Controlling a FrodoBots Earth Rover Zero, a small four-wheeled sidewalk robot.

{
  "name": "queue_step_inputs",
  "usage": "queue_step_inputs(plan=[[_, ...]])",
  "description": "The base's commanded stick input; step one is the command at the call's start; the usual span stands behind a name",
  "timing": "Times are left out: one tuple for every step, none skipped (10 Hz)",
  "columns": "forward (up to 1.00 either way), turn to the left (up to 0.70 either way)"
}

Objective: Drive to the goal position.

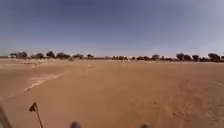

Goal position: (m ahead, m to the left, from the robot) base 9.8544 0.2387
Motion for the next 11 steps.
queue_step_inputs(plan=[[0.7,0.0],[0.7,0.0],[0.7,0.0],[0.7,0.0],[0.7,0.0],[0.7,0.0],[0.7,-0.11],[0.7,-0.24],[0.7,-0.35],[0.7,-0.35],[0.7,-0.16]])
